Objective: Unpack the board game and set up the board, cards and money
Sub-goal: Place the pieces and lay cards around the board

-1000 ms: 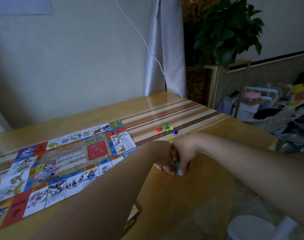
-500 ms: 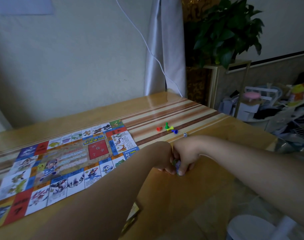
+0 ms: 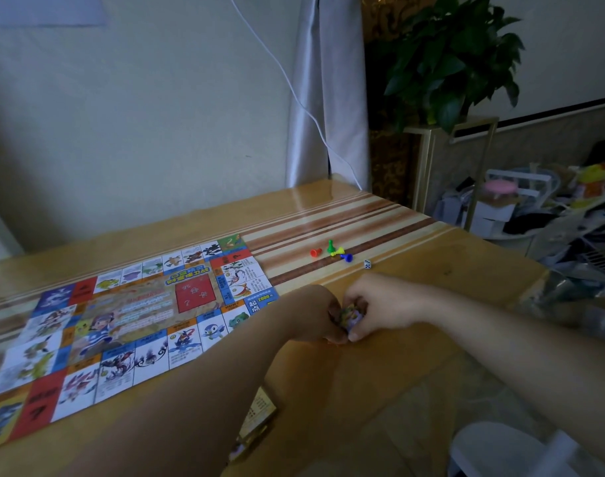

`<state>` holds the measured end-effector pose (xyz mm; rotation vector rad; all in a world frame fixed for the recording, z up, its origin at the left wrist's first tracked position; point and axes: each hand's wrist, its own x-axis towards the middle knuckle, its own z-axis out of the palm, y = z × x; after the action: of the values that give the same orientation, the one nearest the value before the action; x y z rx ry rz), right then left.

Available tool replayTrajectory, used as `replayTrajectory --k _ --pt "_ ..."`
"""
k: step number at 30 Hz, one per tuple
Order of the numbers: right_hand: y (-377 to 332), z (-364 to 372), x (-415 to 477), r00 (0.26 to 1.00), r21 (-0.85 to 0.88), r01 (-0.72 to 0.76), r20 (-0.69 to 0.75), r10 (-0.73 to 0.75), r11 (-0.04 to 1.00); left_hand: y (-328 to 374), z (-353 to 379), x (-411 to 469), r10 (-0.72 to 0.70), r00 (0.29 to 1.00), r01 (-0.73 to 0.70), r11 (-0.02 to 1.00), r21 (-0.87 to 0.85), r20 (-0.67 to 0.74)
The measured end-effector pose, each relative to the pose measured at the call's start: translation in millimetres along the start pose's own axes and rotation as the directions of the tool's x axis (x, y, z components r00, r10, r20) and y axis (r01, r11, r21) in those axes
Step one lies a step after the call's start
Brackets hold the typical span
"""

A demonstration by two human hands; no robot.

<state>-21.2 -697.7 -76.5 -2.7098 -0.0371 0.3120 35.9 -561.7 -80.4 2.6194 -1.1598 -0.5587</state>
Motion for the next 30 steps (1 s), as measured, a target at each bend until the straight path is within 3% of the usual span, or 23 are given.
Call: replayTrajectory --k 2,4,5,7,9,10,13,18,21,27,30 --pt "2.4 -0.9 1.2 1.0 0.07 -0.006 -0.002 0.006 0.998 -4.8 -2.1 -3.6 -0.027 1.0 0.026 0.988 -0.152 -0.002" --pt "4.1 -4.8 1.7 1.0 0.136 -0.014 -0.006 0.015 0.991 -12.6 -4.6 -7.9 -0.1 0.995 0.091 0.873 -0.479 0.008" --pt "4.1 -7.7 2.6 1.0 0.151 -0.013 -0.016 0.015 0.988 -15.7 -5.0 -10.5 -0.147 0.989 0.122 0.746 -0.654 0.017" --pt "1.6 -14.8 5.3 0.999 0.159 -0.001 -0.043 0.008 0.987 -18.0 -1.6 -12.9 -0.245 0.968 0.142 0.339 -0.93 0.058" --pt "-5.5 -21.7 8.2 0.999 0.152 0.01 -0.054 -0.002 0.988 -14.6 3.5 -12.8 -0.328 0.935 0.091 -0.14 -0.986 0.133" --pt "-10.8 -24.8 9.5 0.999 0.14 0.018 -0.046 -0.012 0.99 -10.8 5.7 -13.4 -0.349 0.922 0.054 -0.313 -0.948 0.167" --pt "-32.4 -32.4 13.4 0.998 0.086 0.063 0.011 -0.064 0.994 2.2 9.7 -16.2 -0.314 0.919 0.018 -0.569 -0.822 0.238" --pt "-59.1 -31.4 19.7 0.991 -0.133 0.109 0.095 -0.097 0.985 10.0 13.7 -23.5 -0.206 0.959 -0.027 -0.753 -0.657 0.196" --pt "-64.0 -25.6 22.7 0.993 -0.101 0.109 0.061 -0.103 0.989 8.7 16.6 -28.4 -0.225 0.961 -0.093 -0.814 -0.574 0.163" --pt "-57.2 -33.5 16.3 0.981 0.047 0.136 -0.149 -0.128 0.99 0.2 18.6 -35.9 -0.336 0.92 -0.199 -0.843 -0.5 0.2" --pt "-46.9 -30.2 7.8 0.998 -0.157 0.067 0.015 -0.065 0.985 -3.8 17.0 -40.7 -0.37 0.911 -0.239 -0.835 -0.496 0.184"
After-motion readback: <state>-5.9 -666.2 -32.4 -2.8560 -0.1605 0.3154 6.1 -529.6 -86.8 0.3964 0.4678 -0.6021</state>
